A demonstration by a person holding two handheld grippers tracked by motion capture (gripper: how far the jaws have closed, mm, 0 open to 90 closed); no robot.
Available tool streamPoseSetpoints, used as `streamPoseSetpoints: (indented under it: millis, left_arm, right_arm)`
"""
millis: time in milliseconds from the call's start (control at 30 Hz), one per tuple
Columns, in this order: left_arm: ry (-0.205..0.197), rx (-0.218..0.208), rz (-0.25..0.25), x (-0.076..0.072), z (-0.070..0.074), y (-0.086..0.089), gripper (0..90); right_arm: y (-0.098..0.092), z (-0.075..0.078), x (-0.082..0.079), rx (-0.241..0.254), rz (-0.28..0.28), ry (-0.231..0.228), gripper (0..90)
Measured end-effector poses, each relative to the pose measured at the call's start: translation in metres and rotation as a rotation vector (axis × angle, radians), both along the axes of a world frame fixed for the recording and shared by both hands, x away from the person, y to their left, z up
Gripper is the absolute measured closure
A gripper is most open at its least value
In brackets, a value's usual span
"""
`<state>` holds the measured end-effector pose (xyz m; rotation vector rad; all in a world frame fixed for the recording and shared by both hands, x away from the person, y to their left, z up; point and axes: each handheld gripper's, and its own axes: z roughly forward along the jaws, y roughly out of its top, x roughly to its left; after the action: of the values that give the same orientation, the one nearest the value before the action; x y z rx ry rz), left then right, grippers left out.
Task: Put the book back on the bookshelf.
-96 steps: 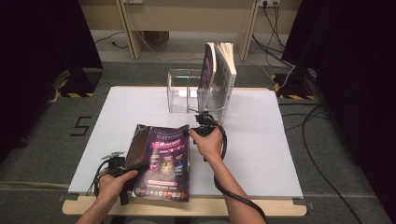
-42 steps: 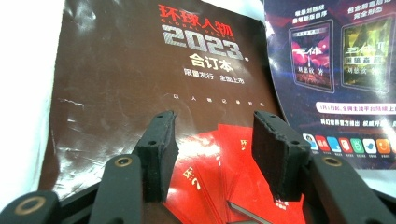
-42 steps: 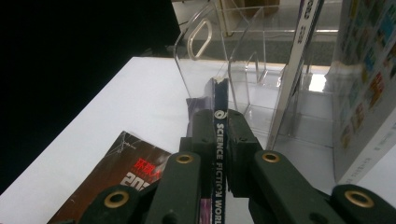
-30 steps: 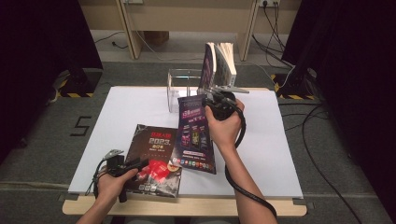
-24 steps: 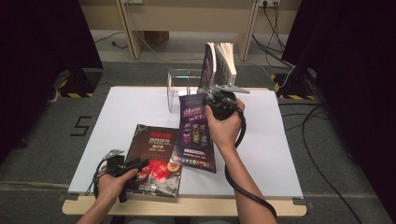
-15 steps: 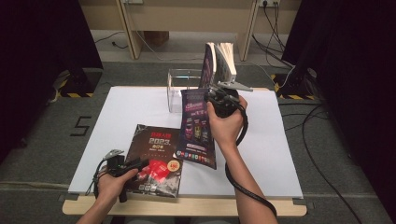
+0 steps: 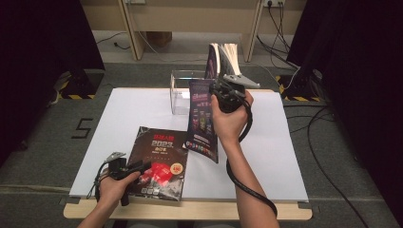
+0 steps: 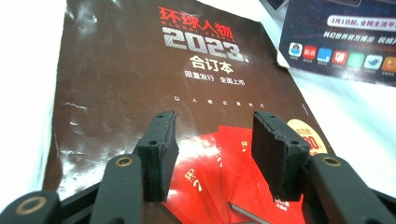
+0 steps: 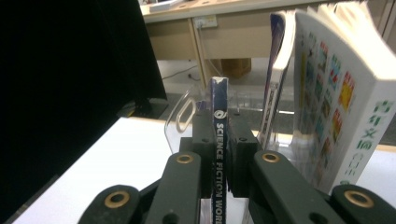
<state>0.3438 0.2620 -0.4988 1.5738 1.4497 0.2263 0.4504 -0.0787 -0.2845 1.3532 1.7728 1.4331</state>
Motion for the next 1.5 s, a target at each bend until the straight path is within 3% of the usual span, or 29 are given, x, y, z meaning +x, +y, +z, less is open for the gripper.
streamPoseSetpoints:
  millis: [300, 1500]
  left_arm:
    - [0.000, 0.000, 0.000, 0.000, 0.000, 0.000, 49.4]
    - [0.001, -0.007, 0.002, 0.001, -0.003, 0.000, 49.7]
  right_arm:
    - [0.000, 0.011, 0.008, 0.009, -0.032, -0.043, 84.7]
    - [0.014, 0.019, 0.051, 0.063, -0.082, -0.104, 84.7]
